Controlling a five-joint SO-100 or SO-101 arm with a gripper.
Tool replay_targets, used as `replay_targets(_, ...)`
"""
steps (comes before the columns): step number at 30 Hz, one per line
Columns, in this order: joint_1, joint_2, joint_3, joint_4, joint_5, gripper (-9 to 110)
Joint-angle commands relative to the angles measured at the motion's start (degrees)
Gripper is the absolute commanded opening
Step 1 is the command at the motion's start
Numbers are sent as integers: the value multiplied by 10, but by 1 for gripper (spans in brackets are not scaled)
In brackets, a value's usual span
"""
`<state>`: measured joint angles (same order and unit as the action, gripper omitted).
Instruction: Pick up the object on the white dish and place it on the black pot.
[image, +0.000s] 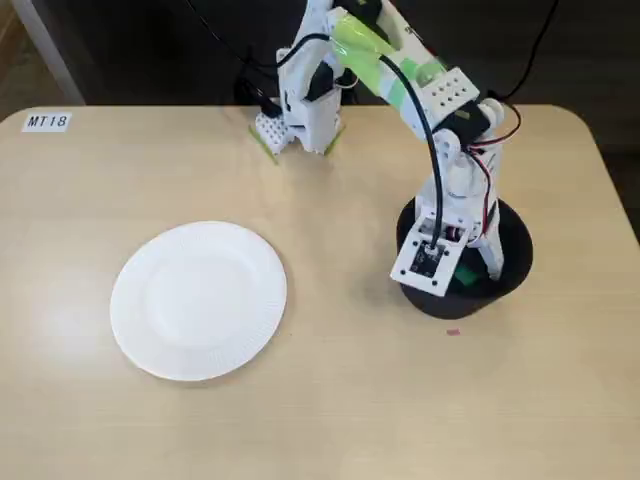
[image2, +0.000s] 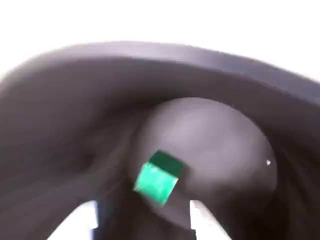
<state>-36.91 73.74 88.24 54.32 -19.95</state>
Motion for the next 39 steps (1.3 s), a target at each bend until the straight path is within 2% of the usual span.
replay_targets(1,15,84,-27,8,-3,17)
replay_targets(6,34,182,-27,25,16,0)
replay_targets(14,107,335,-24,90,75,0)
replay_targets(24,318,563,28,106,206,0)
replay_targets(29,388,678,112,106,215,0)
replay_targets(39,399,938,430,76,212,0)
